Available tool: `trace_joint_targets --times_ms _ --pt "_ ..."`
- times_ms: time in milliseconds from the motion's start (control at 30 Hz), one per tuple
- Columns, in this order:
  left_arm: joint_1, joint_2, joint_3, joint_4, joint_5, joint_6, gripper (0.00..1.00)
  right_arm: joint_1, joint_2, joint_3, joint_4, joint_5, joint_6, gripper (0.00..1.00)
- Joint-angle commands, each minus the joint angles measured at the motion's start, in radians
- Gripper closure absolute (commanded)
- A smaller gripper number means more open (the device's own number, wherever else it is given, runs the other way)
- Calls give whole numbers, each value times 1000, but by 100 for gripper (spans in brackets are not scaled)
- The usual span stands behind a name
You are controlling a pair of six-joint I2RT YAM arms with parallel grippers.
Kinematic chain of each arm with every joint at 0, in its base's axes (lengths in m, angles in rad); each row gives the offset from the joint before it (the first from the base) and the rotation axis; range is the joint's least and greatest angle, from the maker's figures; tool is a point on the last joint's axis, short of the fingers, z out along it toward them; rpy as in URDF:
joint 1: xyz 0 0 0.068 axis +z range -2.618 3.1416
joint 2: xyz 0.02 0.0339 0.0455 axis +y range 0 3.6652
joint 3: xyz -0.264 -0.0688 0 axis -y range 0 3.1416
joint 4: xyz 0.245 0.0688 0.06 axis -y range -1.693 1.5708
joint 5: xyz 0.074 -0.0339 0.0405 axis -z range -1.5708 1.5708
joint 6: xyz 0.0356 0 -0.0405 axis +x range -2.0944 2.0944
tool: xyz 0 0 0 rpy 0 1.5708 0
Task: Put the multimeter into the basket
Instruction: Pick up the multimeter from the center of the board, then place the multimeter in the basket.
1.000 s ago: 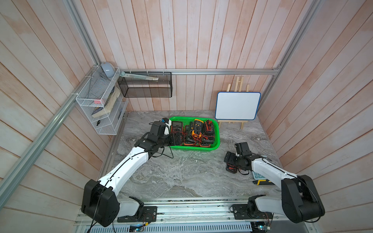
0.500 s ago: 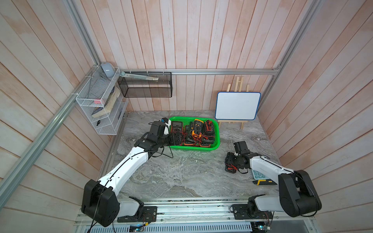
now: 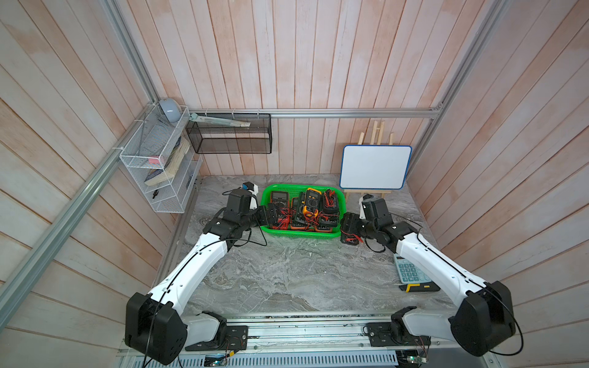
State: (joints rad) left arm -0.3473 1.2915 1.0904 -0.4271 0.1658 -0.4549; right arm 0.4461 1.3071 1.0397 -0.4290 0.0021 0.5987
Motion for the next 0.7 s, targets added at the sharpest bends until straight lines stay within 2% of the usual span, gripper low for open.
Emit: trace_joint_targets --times_ms 0,300,667 --pt "29 -29 2 -19 -25 23 0 51 50 121 -35 9 1 62" --pt "127 -37 21 -58 -42 76 0 167 309 460 -38 11 -37 61" --pt "193 -46 30 -106 4 119 0 208 635 799 -81 -6 -82 60"
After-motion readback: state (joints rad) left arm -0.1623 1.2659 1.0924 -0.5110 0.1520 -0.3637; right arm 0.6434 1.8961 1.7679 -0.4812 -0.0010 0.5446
